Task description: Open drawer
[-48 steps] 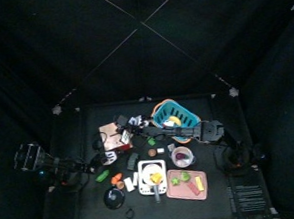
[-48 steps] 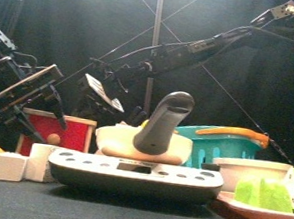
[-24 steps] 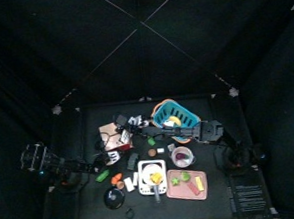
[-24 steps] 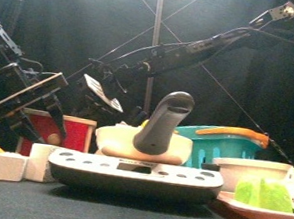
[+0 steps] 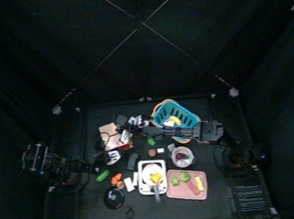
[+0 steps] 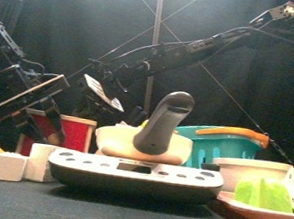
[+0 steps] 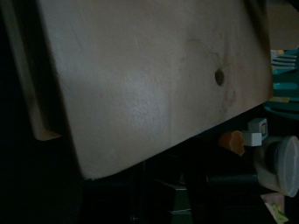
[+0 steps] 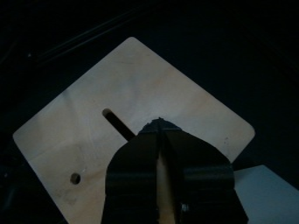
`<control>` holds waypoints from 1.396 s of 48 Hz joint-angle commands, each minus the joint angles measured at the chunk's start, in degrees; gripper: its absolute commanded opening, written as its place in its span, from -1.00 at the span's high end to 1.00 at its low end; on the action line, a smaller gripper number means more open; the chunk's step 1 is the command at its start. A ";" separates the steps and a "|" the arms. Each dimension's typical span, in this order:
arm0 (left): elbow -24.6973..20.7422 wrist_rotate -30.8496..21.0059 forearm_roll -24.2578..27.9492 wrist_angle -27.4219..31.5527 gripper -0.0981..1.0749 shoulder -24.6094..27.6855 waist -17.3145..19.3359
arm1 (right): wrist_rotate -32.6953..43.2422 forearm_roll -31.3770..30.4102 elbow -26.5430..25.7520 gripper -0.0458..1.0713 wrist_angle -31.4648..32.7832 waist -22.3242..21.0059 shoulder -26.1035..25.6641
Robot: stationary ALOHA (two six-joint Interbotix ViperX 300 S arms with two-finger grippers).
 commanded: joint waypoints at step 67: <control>-2.55 -0.09 -7.29 -1.32 0.04 -1.05 -5.89 | -0.09 0.26 -0.97 0.81 2.37 -0.53 -1.49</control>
